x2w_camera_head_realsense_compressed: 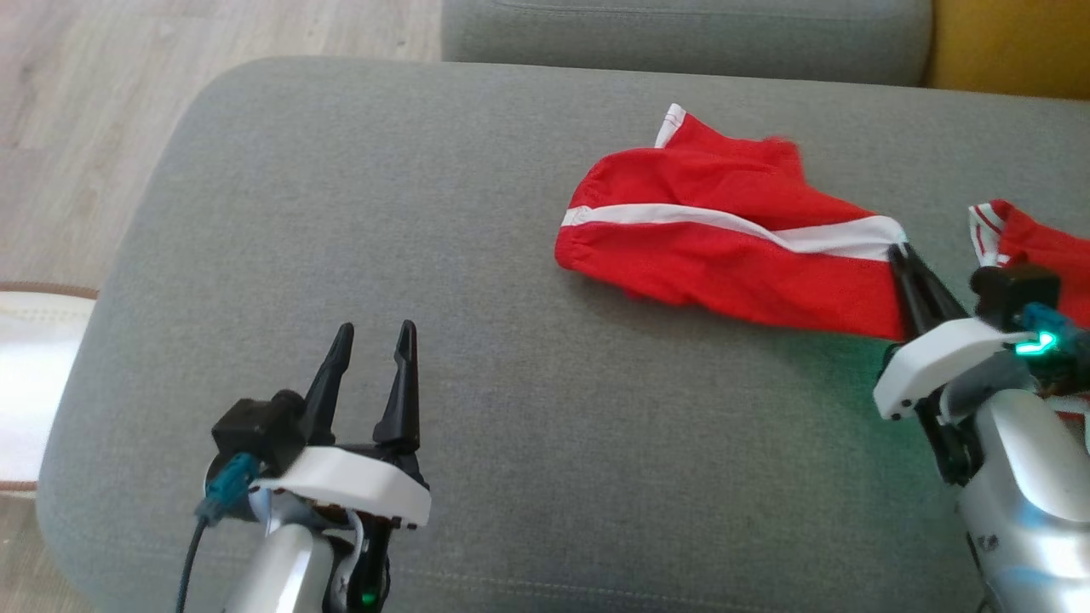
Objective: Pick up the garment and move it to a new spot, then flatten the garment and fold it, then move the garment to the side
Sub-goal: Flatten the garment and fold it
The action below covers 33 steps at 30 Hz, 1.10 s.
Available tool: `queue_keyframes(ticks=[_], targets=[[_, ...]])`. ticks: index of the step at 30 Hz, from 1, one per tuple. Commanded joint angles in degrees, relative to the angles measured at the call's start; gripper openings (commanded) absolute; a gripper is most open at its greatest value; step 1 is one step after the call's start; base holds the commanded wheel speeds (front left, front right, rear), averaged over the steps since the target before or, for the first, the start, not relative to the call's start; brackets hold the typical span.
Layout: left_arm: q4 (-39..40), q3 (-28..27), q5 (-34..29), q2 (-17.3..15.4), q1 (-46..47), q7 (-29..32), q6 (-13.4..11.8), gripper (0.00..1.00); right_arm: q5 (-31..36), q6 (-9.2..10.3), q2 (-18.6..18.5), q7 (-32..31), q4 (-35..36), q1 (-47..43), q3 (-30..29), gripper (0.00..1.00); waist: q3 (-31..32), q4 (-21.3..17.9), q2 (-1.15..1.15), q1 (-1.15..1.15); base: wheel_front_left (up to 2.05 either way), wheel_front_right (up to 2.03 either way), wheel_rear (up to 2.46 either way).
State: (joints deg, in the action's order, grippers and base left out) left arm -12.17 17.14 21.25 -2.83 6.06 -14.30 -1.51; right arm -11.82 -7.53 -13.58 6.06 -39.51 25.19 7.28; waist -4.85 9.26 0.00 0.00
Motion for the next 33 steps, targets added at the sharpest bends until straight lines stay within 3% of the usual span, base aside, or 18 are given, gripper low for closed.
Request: queue_keyframes(ticks=[1,10,22,23,24,33], targets=[[1.6,-2.0,-0.5,-0.1,2.5,-0.7,0.1,1.0,0.4,0.04,-0.6,0.6,1.7,1.0,0.0,0.0,-0.1,-0.5,0.0,0.0,0.0,0.0,0.0],[0.8,-2.1,-0.8,-0.1,2.9,-0.7,0.4,1.0,2.5,0.04,1.9,0.2,2.6,-4.8,-2.7,0.0,0.2,-1.9,0.0,0.0,0.0,0.0,0.0],[-0.3,-2.2,-1.7,-0.1,3.2,-0.7,0.7,1.0,6.1,0.04,3.0,-1.8,8.1,-12.8,-1.2,0.0,0.5,-4.0,0.0,0.0,0.0,0.0,0.0],[-0.4,-2.2,-1.7,-0.1,3.3,-0.7,0.8,1.0,6.3,0.04,3.0,-1.9,8.5,-13.0,-1.0,0.38,0.5,-4.2,0.0,0.0,0.0,0.0,0.0],[-0.5,-2.2,-1.8,-0.1,3.4,-0.7,0.8,1.0,6.1,0.04,3.1,-1.8,9.1,-13.1,-1.0,1.0,0.5,-4.5,0.0,0.0,0.0,0.0,0.0],[-0.1,-3.6,-2.5,0.0,5.1,-0.7,1.6,1.0,1.7,0.04,4.9,1.5,18.7,-11.6,-6.1,1.0,1.1,-7.3,0.0,0.0,0.0,0.0,0.0]])
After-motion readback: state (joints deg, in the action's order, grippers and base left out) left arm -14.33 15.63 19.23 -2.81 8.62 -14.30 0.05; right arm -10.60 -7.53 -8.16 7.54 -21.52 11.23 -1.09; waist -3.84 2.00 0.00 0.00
